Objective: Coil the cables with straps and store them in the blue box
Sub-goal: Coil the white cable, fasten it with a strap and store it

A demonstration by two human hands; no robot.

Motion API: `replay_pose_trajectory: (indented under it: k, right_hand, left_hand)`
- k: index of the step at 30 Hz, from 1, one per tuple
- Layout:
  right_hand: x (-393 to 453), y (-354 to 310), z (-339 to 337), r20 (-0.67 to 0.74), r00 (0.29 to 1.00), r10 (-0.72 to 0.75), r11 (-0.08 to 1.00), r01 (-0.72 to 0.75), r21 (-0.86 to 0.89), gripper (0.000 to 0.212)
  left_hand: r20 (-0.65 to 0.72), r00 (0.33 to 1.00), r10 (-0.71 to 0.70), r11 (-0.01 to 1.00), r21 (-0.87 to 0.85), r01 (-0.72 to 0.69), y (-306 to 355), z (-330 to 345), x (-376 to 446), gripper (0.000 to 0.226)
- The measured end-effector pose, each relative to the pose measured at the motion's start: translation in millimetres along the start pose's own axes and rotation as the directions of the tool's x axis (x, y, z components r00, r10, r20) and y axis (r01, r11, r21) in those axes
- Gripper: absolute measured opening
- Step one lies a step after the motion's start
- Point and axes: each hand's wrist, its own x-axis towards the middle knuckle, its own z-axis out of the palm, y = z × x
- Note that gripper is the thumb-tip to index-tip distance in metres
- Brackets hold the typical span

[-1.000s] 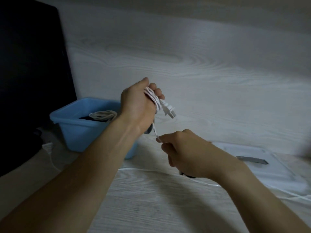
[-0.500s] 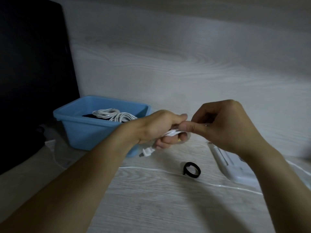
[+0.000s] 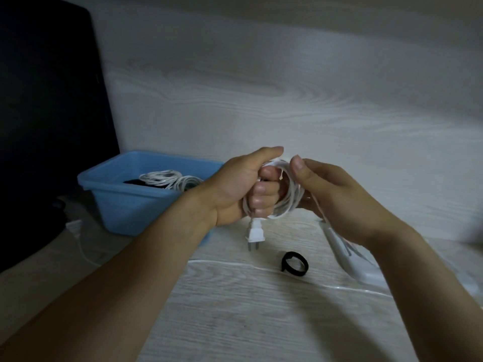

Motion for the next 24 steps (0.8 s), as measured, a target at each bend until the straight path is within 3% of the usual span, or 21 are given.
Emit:
replay_pose_trajectory:
  k: [6,14,21,24]
  right_hand:
    - [7.0,9.8,8.6,-0.011,0.998,0.064,0.925,-0.055,0.376,0.038]
    - [7.3,7.6,7.3,0.133,0.977,0.169,0.689,-0.213,0.693,0.026]
    - [10.0,4.9,16.8,-0.084,0.961,0.265,0.698,-0.131,0.704,0.036]
    - [12.5,12.4,19.3,-0.199,0.960,0.199,0.864,-0.076,0.498,0.046]
  left_hand:
    - [-0.012,1.000,0.013,0.988,-0.154,-0.015,-3.3,2.8,6.1,0.053]
    - [0.213,0.977,-0.029,0.939,-0.328,0.100,-2.4,-1.6,-1.3,0.049]
    - [0.251,0.968,0.015,0.880,-0.462,0.106,-18.3,6.6,7.1,0.038]
    - [0.261,0.964,0.039,0.878,-0.471,0.092,-21.6,3.7,8.7,0.035]
